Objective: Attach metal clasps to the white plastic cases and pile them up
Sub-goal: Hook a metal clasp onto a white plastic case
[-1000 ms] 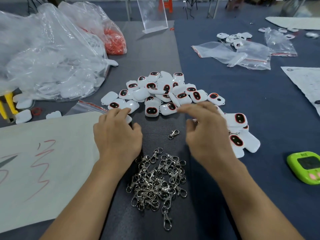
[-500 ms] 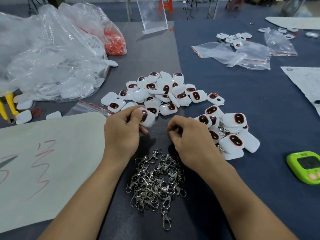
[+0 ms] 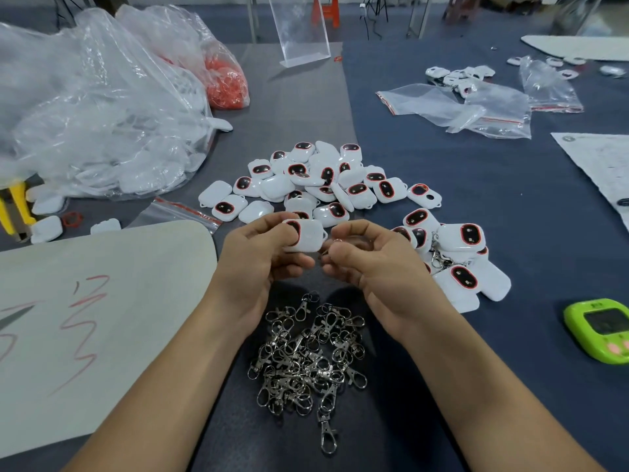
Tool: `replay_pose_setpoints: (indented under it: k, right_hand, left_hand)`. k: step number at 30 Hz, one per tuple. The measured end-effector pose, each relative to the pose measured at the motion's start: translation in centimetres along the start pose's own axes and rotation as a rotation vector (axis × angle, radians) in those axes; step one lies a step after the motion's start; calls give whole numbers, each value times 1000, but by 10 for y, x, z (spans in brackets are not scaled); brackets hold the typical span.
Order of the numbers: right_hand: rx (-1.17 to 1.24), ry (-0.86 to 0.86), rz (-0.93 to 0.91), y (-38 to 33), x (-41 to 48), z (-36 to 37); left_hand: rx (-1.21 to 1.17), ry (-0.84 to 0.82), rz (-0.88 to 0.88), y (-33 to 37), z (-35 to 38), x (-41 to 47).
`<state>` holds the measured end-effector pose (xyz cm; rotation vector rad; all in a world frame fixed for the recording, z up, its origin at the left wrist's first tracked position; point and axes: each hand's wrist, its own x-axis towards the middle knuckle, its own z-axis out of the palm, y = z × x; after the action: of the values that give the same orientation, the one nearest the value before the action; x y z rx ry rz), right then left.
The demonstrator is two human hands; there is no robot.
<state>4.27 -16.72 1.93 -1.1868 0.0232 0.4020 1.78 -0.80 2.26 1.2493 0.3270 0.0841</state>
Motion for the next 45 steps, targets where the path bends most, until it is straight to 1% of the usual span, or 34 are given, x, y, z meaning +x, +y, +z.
replay_pose_setpoints:
  k: [3, 5, 7, 8, 11, 12, 13, 14, 15, 17, 19, 20, 21, 22, 23, 24, 25, 26, 27, 28, 29, 33, 35, 38, 40, 43, 45]
  right_hand:
    - [-61, 24, -20, 0, 1, -3]
    - [-145, 16, -44, 0, 2, -3]
    - [-259, 1, -57, 1, 3, -4]
    - [-369, 0, -73, 3, 3, -5]
    - [-850, 55, -169, 8, 4, -9]
    - [-925, 101, -215, 10, 4, -10]
    - [-919, 139, -258, 11, 5, -10]
    - [-839, 145, -274, 11, 5, -10]
    - [-695, 109, -246, 10, 5, -9]
    - [-385, -35, -114, 8, 4, -4]
    - [-203, -119, -37, 8, 3, 0]
    - [-161, -106, -36, 8, 3, 1]
    - [-131, -59, -48, 7, 4, 1]
    - [-115, 6, -68, 6, 5, 1]
    - [-122, 71, -99, 4, 7, -1]
    - [-159, 127, -138, 2, 8, -4]
    - [-222, 169, -178, -1, 9, -8]
    - [-292, 194, -215, -2, 10, -11]
    - [-353, 202, -243, -2, 10, -13]
    - [-395, 199, -260, -1, 11, -13]
    - [-426, 190, -267, 0, 11, -13]
    - [-493, 173, -254, 3, 12, -11]
    - [-548, 183, -254, 3, 12, -13]
    - [-596, 202, -259, 3, 13, -15]
    - [-596, 205, -258, 2, 13, -17]
    - [-674, 171, -257, 2, 12, -17]
    - [-769, 153, -274, 3, 12, -17]
  left_hand:
    - [-6, -45, -9, -1, 0, 0]
    - [1, -76, 19, -3, 1, 1]
    - [56, -68, 65, -5, 3, 1]
    - [113, -39, 101, -7, 3, 2]
    - [240, 55, 202, -13, 1, 4]
    - [246, 77, 218, -13, 1, 4]
    - [243, 94, 230, -13, 1, 3]
    - [235, 101, 247, -13, 0, 3]
    - [227, 96, 272, -12, 0, 2]
    - [245, 49, 326, -11, 0, 0]
    - [317, -54, 347, -10, 2, -2]
    - [353, -117, 348, -10, 3, -2]
    - [390, -141, 350, -10, 3, -2]
    - [429, -103, 358, -12, 3, -2]
    - [499, -11, 375, -13, 1, -2]
    - [618, 81, 407, -14, 1, -2]
    - [777, 120, 433, -16, 1, -3]
    - [944, 97, 442, -17, 3, -4]
    - [1082, 39, 452, -20, 5, -5]
    - [1173, -14, 460, -23, 8, -5]
    - [1211, -39, 460, -25, 11, -6]
    - [1149, -16, 406, -22, 16, -7]
    - [1130, 15, 440, -21, 16, -9]
    - [1167, 56, 506, -21, 16, -12]
    - [1089, 121, 504, -20, 13, -10]
    - [916, 153, 424, -17, 7, -5]
    - [916, 147, 407, -12, 0, -3]
